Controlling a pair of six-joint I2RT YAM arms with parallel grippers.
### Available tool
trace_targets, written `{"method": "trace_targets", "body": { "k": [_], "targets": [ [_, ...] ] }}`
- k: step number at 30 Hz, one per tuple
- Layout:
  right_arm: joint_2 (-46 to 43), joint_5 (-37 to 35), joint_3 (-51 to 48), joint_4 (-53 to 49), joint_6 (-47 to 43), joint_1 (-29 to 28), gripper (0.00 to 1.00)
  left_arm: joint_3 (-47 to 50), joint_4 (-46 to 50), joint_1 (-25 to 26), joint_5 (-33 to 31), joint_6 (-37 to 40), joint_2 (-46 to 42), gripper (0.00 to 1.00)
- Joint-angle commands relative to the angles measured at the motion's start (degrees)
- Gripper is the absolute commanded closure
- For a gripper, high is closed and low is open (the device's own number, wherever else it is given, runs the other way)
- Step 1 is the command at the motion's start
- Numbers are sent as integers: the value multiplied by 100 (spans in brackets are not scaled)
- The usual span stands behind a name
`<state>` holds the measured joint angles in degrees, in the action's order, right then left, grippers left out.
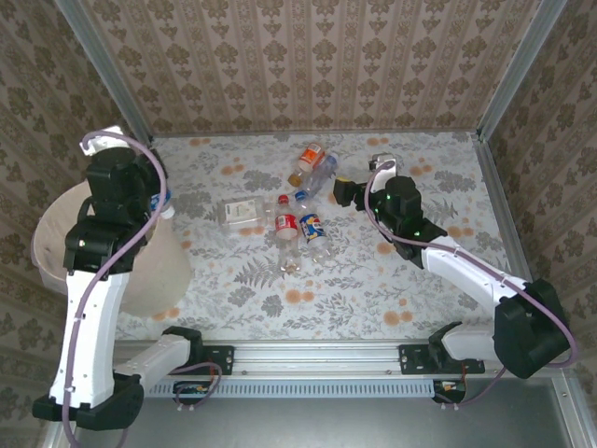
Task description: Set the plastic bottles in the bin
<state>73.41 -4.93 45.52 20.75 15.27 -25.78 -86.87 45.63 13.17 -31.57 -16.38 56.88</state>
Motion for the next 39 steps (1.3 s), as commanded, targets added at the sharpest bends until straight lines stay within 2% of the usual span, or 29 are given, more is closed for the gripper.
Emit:
{"method": "trace_targets", "body": {
  "k": [1,5,12,17,20,23,32,35,39],
  "targets": [
    [42,-294,-65,360,141,-24,0,-193,558,-310,-968,352,4,41],
    [136,-276,-30,522,113,-23,0,-115,796,-747,-1256,369,-41,40],
    [183,-259,80,650,-47,-24,0,-65,1349,-1738,-1063,136,74,39],
    [182,-206,132,629,-154,-24,0,219,1402,-2800,-668,144,141,38],
    [178,-104,152,619,-276,-24,0,441,1483,-3490,-112,153,309,31],
    [132,-112,137,623,-266,-24,0,470,1643,-3832,87,63,485,16],
    [-33,-243,-16,526,-178,-25,0,20,1582,-3733,688,37,464,9],
    [-38,-278,1,391,-174,-24,0,-100,1523,-3389,937,17,416,6],
    [-37,-274,-82,493,-121,-24,0,-244,1320,-2547,1098,-135,340,4]
  ]
}}
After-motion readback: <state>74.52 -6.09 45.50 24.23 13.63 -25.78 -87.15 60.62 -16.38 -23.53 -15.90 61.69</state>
